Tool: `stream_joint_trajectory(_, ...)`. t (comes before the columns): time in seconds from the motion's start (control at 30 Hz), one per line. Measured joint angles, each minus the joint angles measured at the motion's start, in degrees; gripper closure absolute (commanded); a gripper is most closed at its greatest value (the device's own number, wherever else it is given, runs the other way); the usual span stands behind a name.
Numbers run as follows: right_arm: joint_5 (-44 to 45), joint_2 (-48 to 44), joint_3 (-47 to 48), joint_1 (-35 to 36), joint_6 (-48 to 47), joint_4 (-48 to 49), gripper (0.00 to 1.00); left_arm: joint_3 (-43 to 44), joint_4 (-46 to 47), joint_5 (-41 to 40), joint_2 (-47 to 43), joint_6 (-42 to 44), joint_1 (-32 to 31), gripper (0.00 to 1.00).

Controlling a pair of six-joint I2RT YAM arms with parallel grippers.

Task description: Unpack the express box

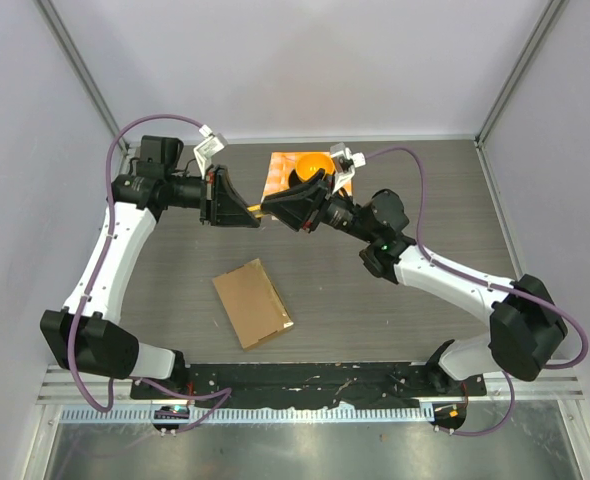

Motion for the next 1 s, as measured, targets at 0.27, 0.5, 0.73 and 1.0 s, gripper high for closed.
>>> stream_joint_trajectory(0.27,-0.74,0.81,1.36,0.22,0.83,-0.48,0.71,-0.46,1.03,1.14,-0.11,0.11,0.13,1.00)
stream_joint_trajectory(0.5,-0.50,1.11,1.90,0.61,-0.59,-2.73,0.56,-0.68,1.62,-0.13,-0.13,-1.18,0.26,1.00)
stream_joint_trajectory(0.73,0.39,1.14,1.90,0.98,-1.84,-3.67,0.79,-0.70,1.79,-0.35,-0.13,-1.64,0.28,1.00)
stream_joint_trajectory(1.0,0.48,1.14,2.12,1.55,-1.77,-4.57,0.99,-1.01,3.10,-2.23,-0.48,-1.42,0.09,0.30)
